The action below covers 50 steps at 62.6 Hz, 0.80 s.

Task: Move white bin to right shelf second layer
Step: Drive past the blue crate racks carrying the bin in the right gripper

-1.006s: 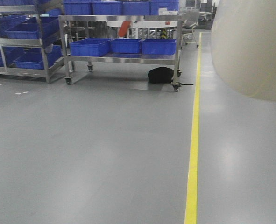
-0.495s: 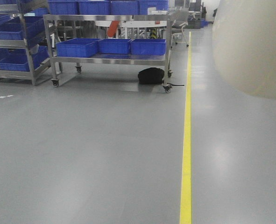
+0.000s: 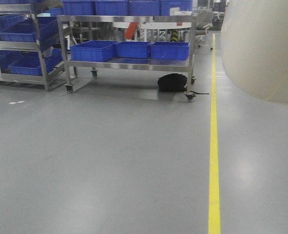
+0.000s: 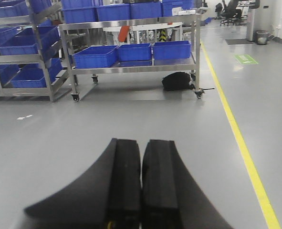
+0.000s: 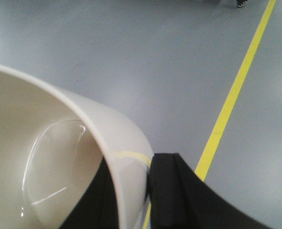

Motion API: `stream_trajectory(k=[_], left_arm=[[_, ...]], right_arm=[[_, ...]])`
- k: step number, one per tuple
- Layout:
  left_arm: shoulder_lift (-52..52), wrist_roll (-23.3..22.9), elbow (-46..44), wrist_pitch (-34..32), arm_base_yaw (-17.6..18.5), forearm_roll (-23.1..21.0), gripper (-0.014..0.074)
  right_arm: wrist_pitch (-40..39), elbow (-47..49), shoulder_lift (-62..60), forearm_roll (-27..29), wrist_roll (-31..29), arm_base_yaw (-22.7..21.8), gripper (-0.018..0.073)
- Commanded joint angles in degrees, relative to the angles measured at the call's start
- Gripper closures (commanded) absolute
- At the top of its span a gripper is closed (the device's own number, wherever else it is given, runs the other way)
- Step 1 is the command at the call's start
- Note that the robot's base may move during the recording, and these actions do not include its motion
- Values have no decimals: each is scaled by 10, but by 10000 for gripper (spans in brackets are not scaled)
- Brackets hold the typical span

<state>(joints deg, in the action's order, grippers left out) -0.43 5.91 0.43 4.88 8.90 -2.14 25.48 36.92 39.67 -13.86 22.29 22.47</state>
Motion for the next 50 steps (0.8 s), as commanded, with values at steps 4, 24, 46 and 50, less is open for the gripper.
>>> stream_trajectory(k=[4,24,46,50], left_arm=[[-8,1,21,-49,1,1,512],[-8,1,21,-49,1,1,512],[-8,1,21,-49,1,1,512],[-8,1,21,-49,1,1,512]], right_arm=[[-55,18,-4,-7,3,-4,506],[-55,18,-4,-7,3,-4,506],[-55,18,-4,-7,3,-4,506],[-55,18,-4,-7,3,-4,506]])
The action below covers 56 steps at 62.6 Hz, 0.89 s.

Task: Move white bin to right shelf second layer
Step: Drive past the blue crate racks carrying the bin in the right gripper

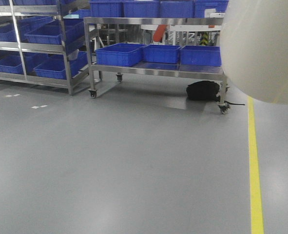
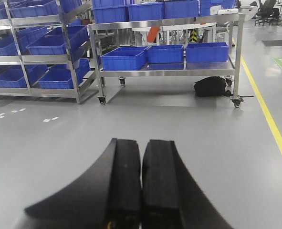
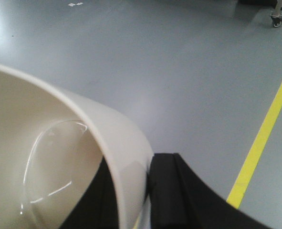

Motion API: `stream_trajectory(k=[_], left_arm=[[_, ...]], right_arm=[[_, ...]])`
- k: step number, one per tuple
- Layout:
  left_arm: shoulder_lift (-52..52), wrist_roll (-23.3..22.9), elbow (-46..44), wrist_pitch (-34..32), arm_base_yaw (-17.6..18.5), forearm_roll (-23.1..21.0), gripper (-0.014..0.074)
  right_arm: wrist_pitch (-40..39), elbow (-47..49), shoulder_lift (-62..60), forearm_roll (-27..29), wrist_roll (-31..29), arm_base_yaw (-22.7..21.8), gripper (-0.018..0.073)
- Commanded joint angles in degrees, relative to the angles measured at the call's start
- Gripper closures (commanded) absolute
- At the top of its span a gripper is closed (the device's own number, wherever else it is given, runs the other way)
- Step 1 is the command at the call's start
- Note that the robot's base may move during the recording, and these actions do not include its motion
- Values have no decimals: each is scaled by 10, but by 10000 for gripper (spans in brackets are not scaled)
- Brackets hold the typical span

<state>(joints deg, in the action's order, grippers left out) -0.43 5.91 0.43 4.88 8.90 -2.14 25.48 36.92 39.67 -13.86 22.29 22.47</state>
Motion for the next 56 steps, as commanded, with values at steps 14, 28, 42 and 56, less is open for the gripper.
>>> stream_trajectory(k=[14,28,42,56], left_arm=[[-8,1,21,-49,1,1,512],[-8,1,21,-49,1,1,512],[-8,1,21,-49,1,1,512],[-8,1,21,-49,1,1,512]], right_arm=[[-55,18,-4,-7,3,-4,506],[-55,18,-4,-7,3,-4,506],[-55,18,-4,-7,3,-4,506],[-55,18,-4,-7,3,-4,506]])
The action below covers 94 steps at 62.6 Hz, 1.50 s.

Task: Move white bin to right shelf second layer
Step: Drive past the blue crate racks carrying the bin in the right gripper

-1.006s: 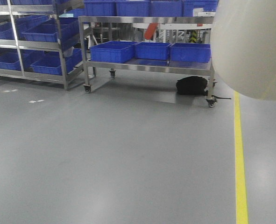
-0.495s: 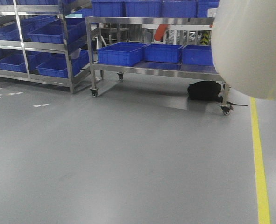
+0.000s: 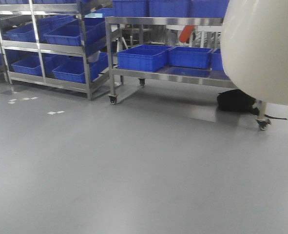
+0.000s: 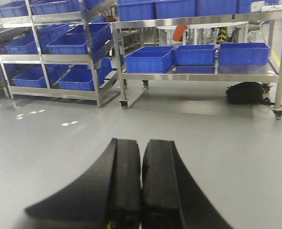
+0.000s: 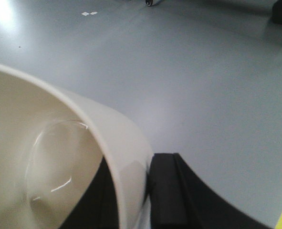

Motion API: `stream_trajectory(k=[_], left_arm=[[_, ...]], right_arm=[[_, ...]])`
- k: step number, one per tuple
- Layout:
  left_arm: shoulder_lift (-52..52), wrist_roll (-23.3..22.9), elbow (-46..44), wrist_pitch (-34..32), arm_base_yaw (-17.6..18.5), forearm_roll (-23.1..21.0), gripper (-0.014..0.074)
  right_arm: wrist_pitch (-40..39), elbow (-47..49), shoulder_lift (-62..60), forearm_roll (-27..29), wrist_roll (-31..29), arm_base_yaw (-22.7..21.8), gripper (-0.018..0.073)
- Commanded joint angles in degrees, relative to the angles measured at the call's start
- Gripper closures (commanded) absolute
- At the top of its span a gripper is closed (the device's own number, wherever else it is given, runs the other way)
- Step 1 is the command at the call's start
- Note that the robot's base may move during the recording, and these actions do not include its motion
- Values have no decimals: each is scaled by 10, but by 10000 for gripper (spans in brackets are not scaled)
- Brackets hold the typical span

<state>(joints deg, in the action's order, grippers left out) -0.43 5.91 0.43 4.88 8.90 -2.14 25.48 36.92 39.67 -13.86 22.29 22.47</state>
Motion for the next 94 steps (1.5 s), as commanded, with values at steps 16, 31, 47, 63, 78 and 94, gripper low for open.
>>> stream_trajectory(k=[16,31,47,63,78,94], left_arm=[[-8,1,21,-49,1,1,512],[-8,1,21,-49,1,1,512],[-8,1,21,-49,1,1,512],[-8,1,21,-49,1,1,512],[-8,1,21,-49,1,1,512],[-8,1,21,-49,1,1,512]], right_arm=[[-55,18,-4,-7,3,-4,506],[-55,18,-4,-7,3,-4,506],[-56,18,-4,-7,3,-4,506],[-56,18,-4,-7,3,-4,506],[-56,18,-4,-7,3,-4,506],[-56,18,-4,-7,3,-4,506]])
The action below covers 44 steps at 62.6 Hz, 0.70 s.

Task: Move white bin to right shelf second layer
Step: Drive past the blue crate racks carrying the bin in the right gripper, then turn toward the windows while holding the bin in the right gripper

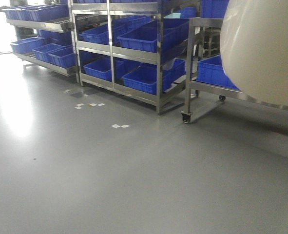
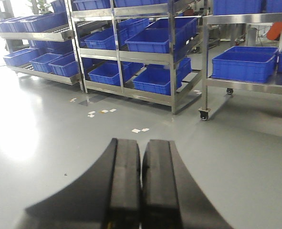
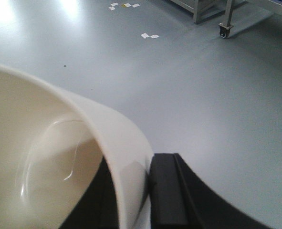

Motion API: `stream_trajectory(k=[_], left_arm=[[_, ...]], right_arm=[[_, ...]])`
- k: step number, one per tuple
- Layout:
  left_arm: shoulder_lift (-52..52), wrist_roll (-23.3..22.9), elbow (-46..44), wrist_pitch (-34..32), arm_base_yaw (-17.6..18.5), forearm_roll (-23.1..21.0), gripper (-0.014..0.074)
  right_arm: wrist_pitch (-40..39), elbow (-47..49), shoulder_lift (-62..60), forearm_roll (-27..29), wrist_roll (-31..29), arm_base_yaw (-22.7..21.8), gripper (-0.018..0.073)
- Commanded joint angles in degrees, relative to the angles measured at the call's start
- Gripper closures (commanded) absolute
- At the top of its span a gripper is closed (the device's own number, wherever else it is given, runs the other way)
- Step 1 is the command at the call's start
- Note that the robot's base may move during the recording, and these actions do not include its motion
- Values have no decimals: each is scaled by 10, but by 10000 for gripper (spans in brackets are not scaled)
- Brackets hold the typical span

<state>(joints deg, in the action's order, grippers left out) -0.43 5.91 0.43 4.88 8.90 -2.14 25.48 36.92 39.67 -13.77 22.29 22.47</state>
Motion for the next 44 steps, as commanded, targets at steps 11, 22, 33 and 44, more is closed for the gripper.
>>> stream_trajectory(k=[11,22,33,44], left_arm=[[-8,1,21,-49,1,1,512],[-8,1,21,-49,1,1,512],[-8,1,21,-49,1,1,512],[-8,1,21,-49,1,1,512]], right_arm=[[-56,18,-4,-7,3,-4,506],[-56,18,-4,-7,3,-4,506],[-56,18,-4,-7,3,-4,506],[-56,18,-4,-7,3,-4,506]])
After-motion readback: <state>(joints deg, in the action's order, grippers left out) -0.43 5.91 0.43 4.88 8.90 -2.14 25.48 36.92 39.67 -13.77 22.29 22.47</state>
